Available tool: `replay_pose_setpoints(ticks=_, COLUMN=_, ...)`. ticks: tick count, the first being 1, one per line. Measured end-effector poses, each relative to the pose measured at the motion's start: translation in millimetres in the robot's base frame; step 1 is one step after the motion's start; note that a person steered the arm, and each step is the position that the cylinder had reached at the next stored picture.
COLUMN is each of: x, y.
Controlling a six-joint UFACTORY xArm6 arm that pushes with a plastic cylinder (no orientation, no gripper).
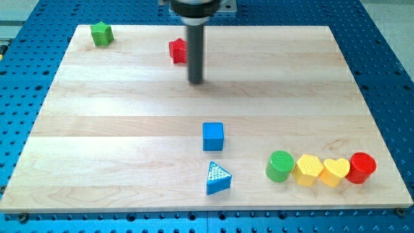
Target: Move the red star vertical above the cube
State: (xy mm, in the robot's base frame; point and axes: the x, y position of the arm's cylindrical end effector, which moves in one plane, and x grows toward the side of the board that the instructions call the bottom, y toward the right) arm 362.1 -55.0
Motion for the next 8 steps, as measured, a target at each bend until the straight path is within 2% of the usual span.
replay_pose_setpoints(ticks=1, x=-30, y=-69)
replay_pose_setpoints(ticks=2, x=-113, y=-17)
replay_pose_setpoints(ticks=3, x=-151, y=11)
replay_pose_setpoints(ticks=4, x=-93, y=-25)
replay_pose_setpoints(ticks=5, x=-34, y=5)
replay_pose_setpoints(ticks=6, x=-91, y=55)
replay_pose_setpoints(ticks=7, x=-60, y=37)
replay_pose_setpoints(ticks=8, x=-58, y=-16)
